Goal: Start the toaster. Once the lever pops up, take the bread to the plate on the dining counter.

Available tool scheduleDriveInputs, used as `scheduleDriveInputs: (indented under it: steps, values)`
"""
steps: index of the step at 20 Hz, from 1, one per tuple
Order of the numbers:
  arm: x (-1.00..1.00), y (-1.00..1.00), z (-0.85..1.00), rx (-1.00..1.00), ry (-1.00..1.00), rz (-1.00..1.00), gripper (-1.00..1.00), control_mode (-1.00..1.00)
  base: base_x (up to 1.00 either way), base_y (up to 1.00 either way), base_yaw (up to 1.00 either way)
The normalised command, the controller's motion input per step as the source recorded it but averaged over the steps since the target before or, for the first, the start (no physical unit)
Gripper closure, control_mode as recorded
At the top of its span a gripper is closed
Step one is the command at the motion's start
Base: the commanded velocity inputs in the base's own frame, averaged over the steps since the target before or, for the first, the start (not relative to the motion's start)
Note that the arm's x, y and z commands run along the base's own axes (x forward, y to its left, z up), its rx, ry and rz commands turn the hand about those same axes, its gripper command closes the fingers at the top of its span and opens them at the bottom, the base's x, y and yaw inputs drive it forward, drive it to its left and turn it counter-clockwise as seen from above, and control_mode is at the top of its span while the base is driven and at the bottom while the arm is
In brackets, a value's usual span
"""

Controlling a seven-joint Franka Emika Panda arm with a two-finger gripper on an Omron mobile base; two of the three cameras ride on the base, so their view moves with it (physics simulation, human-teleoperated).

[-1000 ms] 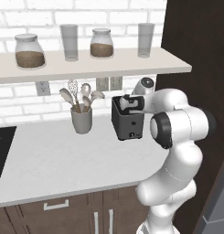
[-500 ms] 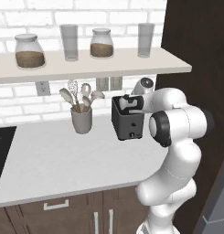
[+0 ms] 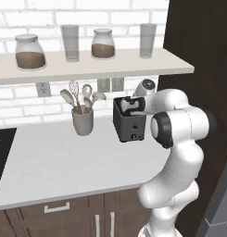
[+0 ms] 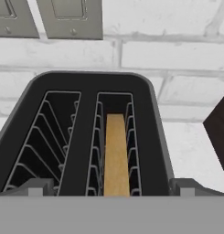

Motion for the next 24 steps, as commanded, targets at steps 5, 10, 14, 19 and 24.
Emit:
scheduleDriveInputs:
  steps: [5,10,14,19,24]
  values:
    - [0.05,0.0,0.0,0.0,0.0,0.0,1.0,-1.0,0.0,0.0,0.0]
    - [0.0,0.0,0.0,0.0,0.0,0.0,1.0,-1.0,0.0,0.0,0.0]
    - [0.0,0.0,0.0,0.0,0.0,0.0,1.0,-1.0,0.0,0.0,0.0]
    - [0.0,0.0,0.0,0.0,0.0,0.0,1.0,-1.0,0.0,0.0,0.0]
    - [-0.04,0.0,0.15,0.0,-0.01,0.0,1.0,-1.0,0.0,0.0,0.0]
